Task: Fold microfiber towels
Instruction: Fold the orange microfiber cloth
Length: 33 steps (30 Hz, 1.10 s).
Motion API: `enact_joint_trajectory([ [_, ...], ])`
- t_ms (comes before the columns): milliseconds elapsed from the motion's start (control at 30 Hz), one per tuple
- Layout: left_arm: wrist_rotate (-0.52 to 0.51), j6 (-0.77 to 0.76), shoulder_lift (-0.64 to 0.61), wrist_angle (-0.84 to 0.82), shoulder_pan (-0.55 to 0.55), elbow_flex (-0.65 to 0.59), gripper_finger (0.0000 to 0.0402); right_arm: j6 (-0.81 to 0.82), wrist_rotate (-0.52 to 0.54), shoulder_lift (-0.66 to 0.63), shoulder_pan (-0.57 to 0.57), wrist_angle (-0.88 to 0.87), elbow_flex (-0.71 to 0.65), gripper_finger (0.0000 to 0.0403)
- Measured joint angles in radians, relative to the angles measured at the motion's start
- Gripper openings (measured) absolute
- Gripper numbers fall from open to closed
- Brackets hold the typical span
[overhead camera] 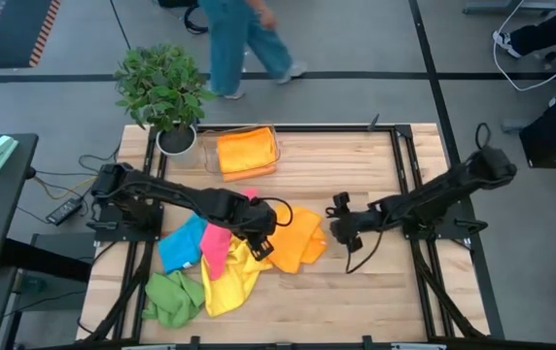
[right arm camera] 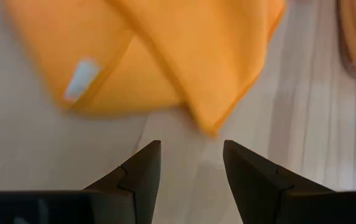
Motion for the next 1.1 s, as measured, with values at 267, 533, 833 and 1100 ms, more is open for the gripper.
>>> enact_joint_trajectory([
  [267, -0.043, -0.049, -0.02, -0.044, -0.051, 0.0, 0.0124, -0.08, -0.046, 0.109, -0.076, 0.188, 0.005, 0.0181],
  [533, -0.082, -0.081, -0.046, -0.028, -0.079, -0.001, 0.0129, -0.135, -0.055, 0.174, -0.095, 0.231, 0.007, 0.0164],
  [833, -0.132, 0.014, -0.092, 0.23, -0.084, -0.002, 0.012, -0.126, -0.083, 0.18, -0.151, 0.234, 0.005, 0.0037],
  [1100, -0.169, 0.05, -0.091, 0.329, -0.084, -0.002, 0.0112, 0.019, -0.219, 0.053, -0.162, -0.089, 0.141, 0.0008],
])
